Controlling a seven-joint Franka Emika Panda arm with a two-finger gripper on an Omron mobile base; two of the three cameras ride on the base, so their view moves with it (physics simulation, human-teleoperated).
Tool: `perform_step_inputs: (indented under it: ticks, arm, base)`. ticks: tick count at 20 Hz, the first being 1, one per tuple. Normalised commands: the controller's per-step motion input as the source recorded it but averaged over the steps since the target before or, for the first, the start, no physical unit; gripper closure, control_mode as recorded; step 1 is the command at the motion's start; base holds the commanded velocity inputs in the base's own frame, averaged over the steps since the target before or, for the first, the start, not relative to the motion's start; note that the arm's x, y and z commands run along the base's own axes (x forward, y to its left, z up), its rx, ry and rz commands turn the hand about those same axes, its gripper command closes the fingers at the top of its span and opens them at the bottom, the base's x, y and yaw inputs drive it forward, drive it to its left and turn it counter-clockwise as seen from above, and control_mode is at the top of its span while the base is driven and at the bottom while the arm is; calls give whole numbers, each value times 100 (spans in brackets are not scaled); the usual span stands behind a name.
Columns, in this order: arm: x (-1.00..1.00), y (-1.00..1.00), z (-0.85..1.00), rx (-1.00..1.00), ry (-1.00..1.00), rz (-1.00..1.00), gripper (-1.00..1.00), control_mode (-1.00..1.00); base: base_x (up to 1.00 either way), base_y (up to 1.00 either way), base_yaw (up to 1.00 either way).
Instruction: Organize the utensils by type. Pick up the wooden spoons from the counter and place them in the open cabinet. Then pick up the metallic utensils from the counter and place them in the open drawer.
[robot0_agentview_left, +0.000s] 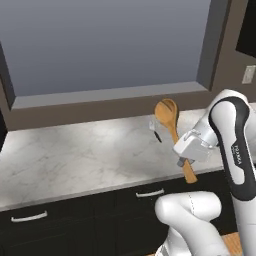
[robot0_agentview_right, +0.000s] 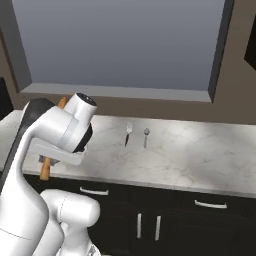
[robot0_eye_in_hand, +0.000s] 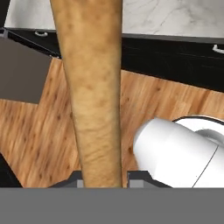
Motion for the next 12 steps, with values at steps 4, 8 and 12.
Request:
perform_step_inputs:
  ticks: [4, 8, 12]
  arm:
    - [0, 0, 0, 0, 0, 0, 100, 100]
    - [0, 0, 0, 0, 0, 0, 100, 100]
    - [0, 0, 0, 0, 0, 0, 100, 100]
  base:
    - [-45, -81, -12]
    - [-42, -83, -8]
    - [-37, -82, -3]
